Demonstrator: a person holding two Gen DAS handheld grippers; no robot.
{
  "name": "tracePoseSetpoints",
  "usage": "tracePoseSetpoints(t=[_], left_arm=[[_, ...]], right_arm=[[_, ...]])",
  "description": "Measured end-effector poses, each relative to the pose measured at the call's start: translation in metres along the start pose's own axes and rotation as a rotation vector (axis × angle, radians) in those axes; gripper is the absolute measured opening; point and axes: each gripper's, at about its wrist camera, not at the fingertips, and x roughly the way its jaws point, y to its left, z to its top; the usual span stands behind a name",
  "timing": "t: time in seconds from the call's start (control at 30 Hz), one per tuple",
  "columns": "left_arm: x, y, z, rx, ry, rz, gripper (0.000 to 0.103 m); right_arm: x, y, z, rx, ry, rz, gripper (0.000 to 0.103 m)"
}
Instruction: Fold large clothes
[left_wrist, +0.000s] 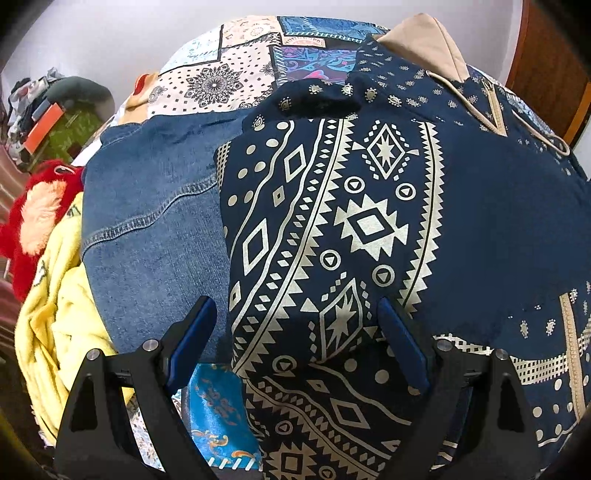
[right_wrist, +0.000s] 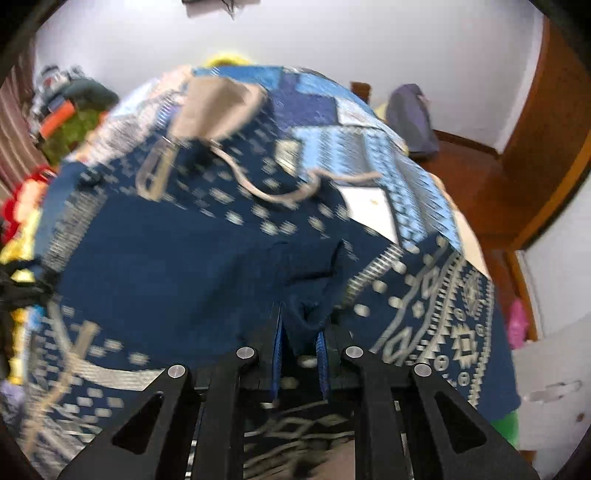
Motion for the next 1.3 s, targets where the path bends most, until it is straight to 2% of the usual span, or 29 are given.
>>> tracePoseSetpoints(t=[0.1,0.2,0.27,0.3,0.37,0.4,0.43,0.47,0.5,0.63,0.83,0.97,1.13,1.3], left_arm=[[0.0,-0.002,0.0,0.006,-0.001,0.014,0.09],[-0.001,-0.003,-0.001,0.01,-0.004,0.021,0.09],[0.0,-0.003,-0.001,0.009,-0.004,0.021,0.09],[0.0,-0.004,-0.001,0.007,-0.003,0.02,0.09],[0.0,-0.004,-0.002,0.002,0.0,0.018,0.09],[0.0,-0.004,-0.002,0.0,0.001,0.017,0.09],[0.0,-0.004,-0.002,-0.001,0.003,0.017,0.09],[-0.001,-0.004,-0.001,0.0,0.005,0.02,0.09],[-0.002,-0.004,0.0,0.005,0.003,0.026,0.09],[-0.021,-0.01,0.005,0.04,-0.038,0.068,0.09],[-0.068,-0.024,0.027,0.02,-0.142,-0.014,0.09],[-0.084,-0.049,0.044,0.029,-0.181,-0.084,0.09],[-0.08,-0.092,0.056,0.081,-0.174,-0.162,0.09],[-0.064,-0.13,0.06,0.139,-0.147,-0.191,0.09]], right_arm=[[0.014,-0.007,-0.004,-0.003,0.027,-0.032,0.013],[0.014,-0.011,-0.005,-0.001,0.033,-0.034,0.014],[0.013,-0.012,-0.005,-0.007,0.042,-0.064,0.016],[0.011,-0.013,-0.005,-0.013,0.04,-0.1,0.022],[0.008,-0.015,-0.006,-0.02,0.032,-0.184,0.058],[0.005,-0.018,-0.007,-0.027,0.015,-0.282,0.087],[0.001,-0.02,-0.009,-0.033,-0.002,-0.326,0.093],[-0.003,-0.025,-0.011,-0.037,-0.014,-0.349,0.093],[-0.005,-0.031,-0.012,-0.028,-0.006,-0.337,0.093],[-0.033,-0.065,-0.019,0.091,-0.005,-0.216,0.093],[-0.079,-0.11,-0.035,0.258,-0.035,-0.068,0.093],[-0.091,-0.129,-0.05,0.311,-0.022,0.0,0.093],[-0.076,-0.14,-0.069,0.355,0.018,0.034,0.093],[-0.048,-0.161,-0.086,0.469,0.056,0.116,0.093]])
